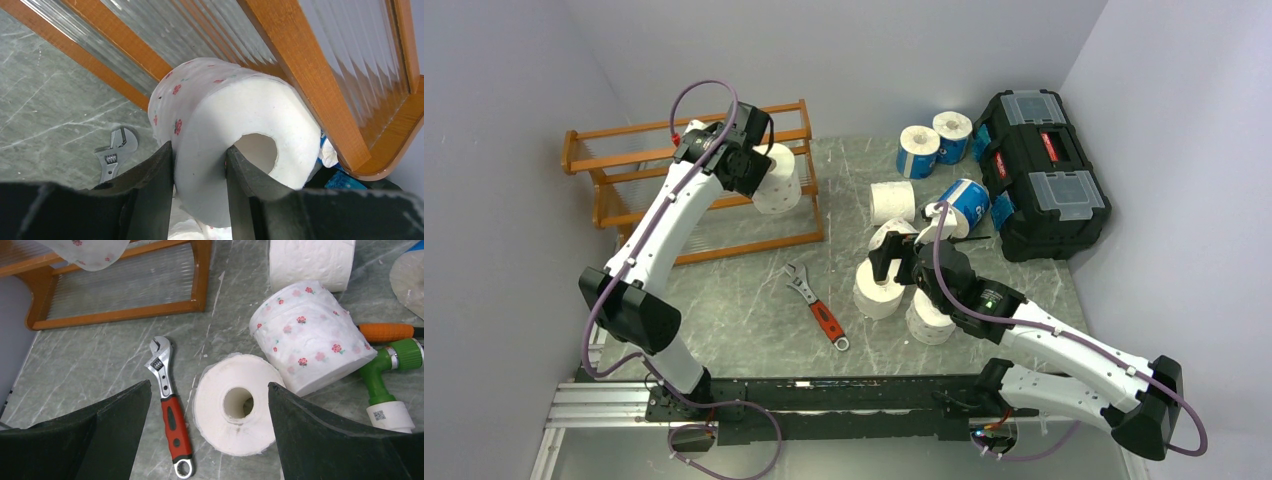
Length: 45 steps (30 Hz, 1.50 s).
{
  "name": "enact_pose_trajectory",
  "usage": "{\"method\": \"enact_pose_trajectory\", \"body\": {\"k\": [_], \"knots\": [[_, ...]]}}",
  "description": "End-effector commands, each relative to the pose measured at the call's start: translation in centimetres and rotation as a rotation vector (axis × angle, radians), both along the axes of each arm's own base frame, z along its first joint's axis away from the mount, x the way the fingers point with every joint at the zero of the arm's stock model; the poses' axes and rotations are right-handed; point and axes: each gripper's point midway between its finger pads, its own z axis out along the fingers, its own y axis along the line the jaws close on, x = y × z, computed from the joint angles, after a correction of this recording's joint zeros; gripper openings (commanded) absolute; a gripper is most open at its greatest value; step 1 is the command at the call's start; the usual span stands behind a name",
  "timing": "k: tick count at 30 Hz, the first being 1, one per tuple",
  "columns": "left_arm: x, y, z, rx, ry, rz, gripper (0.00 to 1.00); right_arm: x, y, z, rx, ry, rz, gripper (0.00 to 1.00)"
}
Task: Place and organize the paper towels onto the shelf
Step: Place the paper towel on the shelf.
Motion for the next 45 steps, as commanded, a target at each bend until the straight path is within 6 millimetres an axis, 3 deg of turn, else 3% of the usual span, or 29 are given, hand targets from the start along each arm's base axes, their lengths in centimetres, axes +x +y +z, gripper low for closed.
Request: {"method": "enact_pose_trajectory", "body": {"k": [1,8,27,45], "knots": [[0.7,-0.5,1.7,-0.039,-0.077,-0.024,0.44,0.4,0.0,2.1,0.032,-0.040,-0.007,0.89],[0.5,-0.3,2.1,-0.038,-0.094,-0.038,0.57,0.5,0.2,2.1,0.028,-0.041,-0.001,0.89],[-0.2,-0.3,2.2,-0.013,-0.201,-0.151,0.74,0.7,1.2,2.0,0.006,-0.046,0.039,0.89],[0.3,-0.5,4.6,0.002,-0.277,-0.216,0.75,0.6,1.6,2.2,0.012,-0.043,0.055,0.89]]}}
